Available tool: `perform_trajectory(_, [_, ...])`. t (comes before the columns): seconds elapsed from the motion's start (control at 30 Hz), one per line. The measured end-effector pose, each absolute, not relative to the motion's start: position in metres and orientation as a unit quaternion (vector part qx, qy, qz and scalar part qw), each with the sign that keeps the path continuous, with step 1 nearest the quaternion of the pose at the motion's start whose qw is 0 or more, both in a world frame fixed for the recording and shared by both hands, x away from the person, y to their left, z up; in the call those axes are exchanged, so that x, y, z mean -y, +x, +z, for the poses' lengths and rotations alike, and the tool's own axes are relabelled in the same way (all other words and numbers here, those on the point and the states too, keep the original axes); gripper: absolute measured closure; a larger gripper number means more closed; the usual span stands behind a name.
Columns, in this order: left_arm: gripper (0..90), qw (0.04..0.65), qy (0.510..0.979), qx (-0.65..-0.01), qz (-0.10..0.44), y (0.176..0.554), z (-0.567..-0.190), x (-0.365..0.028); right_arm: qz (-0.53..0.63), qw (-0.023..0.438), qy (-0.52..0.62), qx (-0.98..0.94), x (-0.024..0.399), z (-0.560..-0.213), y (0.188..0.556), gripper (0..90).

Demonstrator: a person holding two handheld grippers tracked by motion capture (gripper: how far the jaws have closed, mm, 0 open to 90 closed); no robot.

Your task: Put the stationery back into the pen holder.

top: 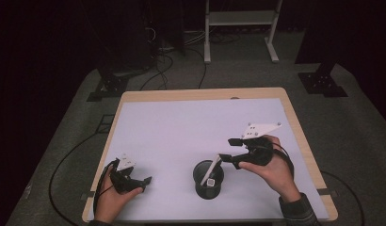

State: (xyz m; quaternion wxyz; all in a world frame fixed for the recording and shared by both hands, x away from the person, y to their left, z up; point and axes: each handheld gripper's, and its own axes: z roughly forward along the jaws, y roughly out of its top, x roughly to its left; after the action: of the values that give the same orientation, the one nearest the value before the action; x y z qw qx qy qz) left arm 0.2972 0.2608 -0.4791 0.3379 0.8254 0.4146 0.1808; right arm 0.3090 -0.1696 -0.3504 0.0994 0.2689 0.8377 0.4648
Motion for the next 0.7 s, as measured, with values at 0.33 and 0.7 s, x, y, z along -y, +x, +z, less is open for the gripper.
perform_trajectory(0.33, [2.2,0.338,0.825,-0.415,0.181,0.297,-0.479,-0.261,0.443,0.128,0.282,-0.841,0.178,-0.357,0.317,18.4])
perform_trajectory(0.7, [2.2,0.339,0.825,-0.415,0.181,0.297,-0.479,-0.261,0.434,0.139,0.303,-0.837,0.192,-0.363,0.320,17.7])
